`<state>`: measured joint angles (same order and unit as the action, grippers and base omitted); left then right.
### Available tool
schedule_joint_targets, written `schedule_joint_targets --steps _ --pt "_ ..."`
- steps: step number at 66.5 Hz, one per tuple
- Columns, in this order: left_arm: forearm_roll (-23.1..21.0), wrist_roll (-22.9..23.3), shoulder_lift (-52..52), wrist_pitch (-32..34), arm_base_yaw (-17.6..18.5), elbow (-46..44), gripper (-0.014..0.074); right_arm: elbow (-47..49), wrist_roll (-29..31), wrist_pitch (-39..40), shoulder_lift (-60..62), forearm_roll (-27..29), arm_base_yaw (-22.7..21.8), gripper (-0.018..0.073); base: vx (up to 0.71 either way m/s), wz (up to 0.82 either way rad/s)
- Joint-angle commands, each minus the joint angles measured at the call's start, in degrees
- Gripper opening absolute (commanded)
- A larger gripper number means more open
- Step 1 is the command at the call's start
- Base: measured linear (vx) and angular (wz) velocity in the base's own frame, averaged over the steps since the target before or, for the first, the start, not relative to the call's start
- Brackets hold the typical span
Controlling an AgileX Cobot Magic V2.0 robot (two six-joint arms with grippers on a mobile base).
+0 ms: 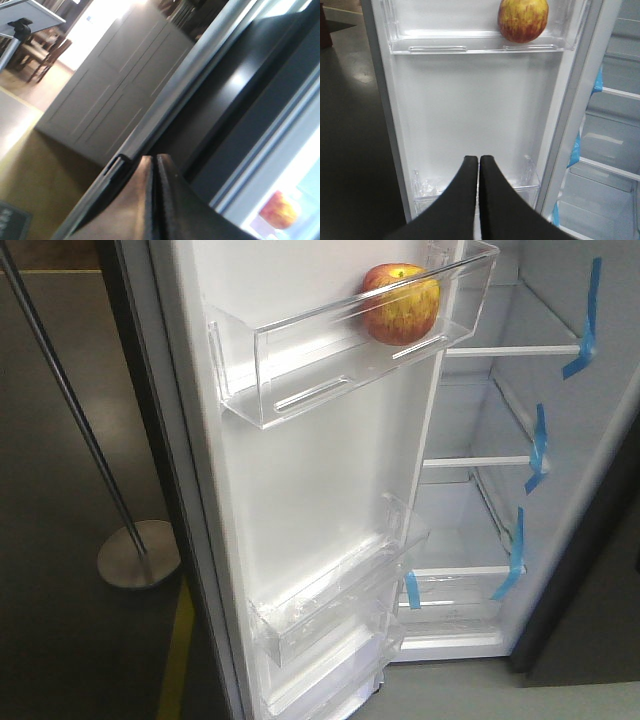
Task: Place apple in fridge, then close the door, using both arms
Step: 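Withdraw the open right gripper from the door bin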
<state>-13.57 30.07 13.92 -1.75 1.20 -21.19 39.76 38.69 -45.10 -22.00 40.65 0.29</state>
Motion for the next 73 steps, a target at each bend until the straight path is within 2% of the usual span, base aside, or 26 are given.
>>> schedule_joint_targets --steps 1,13,27,36,50,57,66,73 --pt "-0.2 -2.8 9.5 3.5 0.2 -7.2 -0.0008 -0.9 -4.4 4.9 3.5 -1.6 -0.2 -0.0004 0.00 0.00" --pt "-0.2 -8.0 28.0 3.3 0.2 -22.5 -0.0008 -3.4 -6.6 4.6 9.5 -4.0 -0.2 -0.0004 0.00 0.00" --pt "-1.7 -8.2 48.6 -1.2 0.2 -42.5 -0.0008 -3.4 -5.9 3.4 10.1 -4.0 -0.2 -0.0003 0.00 0.00" --pt "-8.0 -8.3 57.3 -5.2 0.2 -54.1 -0.0004 -3.4 -5.9 3.3 10.1 -4.0 -0.2 -0.0003 0.00 0.00" --pt "-14.5 -8.4 63.2 -6.7 0.2 -63.5 0.0034 -3.4 -5.9 2.9 10.0 -4.0 -0.2 -0.0003 0.00 0.00" --pt "-18.3 -8.5 65.5 -8.7 0.2 -66.4 0.0083 -3.4 -5.9 1.8 10.0 -4.0 -0.2 -0.0003 0.00 0.00" --pt "-26.8 -8.8 68.4 -8.7 0.2 -68.6 0.0177 -3.4 -5.9 0.1 10.0 -4.2 -0.2 -0.0003 0.00 0.00" --pt "-33.4 -12.2 69.9 -10.6 0.2 -69.8 0.0254 -3.4 -5.9 0.0 10.0 -4.2 -0.2 -0.0003 0.00 0.00"
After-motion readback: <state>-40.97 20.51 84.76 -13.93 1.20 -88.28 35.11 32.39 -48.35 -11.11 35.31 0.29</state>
